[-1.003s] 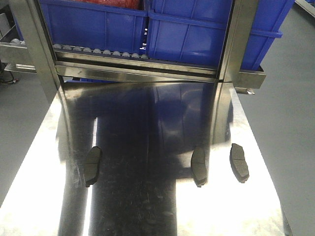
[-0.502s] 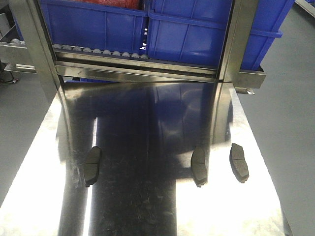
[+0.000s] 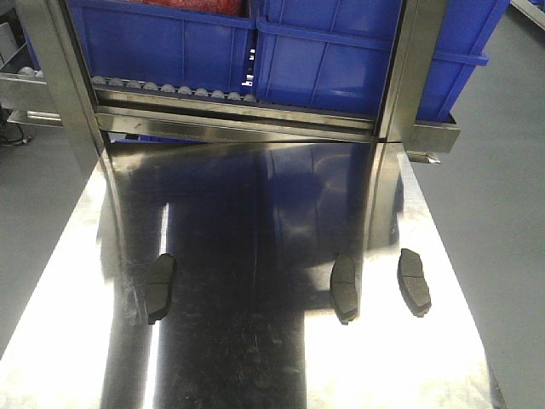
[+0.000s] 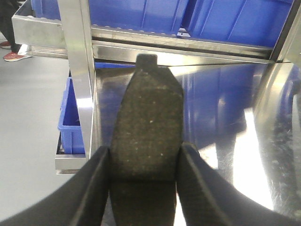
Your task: Move and align brake pads A on conveyor
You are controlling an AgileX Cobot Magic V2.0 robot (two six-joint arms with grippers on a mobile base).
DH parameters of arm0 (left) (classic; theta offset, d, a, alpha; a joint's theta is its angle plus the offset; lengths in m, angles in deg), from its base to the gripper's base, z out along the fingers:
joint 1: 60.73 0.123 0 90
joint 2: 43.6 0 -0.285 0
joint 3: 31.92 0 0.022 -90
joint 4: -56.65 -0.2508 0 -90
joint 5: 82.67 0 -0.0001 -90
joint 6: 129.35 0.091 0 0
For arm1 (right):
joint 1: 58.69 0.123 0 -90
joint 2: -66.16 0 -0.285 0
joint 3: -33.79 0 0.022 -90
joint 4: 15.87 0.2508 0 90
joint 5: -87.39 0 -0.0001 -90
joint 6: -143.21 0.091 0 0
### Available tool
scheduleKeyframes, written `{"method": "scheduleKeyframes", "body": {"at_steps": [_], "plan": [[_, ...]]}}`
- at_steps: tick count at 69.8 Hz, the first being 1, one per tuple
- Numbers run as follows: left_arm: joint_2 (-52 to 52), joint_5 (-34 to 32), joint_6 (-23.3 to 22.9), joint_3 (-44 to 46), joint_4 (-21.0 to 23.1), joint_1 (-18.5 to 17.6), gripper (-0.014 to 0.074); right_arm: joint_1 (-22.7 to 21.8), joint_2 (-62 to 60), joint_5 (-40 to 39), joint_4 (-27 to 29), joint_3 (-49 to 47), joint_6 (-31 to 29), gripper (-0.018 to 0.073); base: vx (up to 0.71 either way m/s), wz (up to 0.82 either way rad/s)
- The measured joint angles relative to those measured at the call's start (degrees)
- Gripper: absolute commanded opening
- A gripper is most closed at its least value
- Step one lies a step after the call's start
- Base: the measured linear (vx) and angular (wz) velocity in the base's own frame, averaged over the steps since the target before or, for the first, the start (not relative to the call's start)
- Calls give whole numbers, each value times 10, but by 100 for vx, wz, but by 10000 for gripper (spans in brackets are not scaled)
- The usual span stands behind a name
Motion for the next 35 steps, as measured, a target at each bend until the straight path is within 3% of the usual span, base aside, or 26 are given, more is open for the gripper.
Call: {"method": "scheduleKeyframes", "body": {"at_steps": [10,35], "plan": [[0,0,0,0,0,0,-6,0,52,69,0,-97,0,-10,0,0],[0,0,0,0,0,0,-6,0,346,322,27,-315,0,-10,0,0]]}}
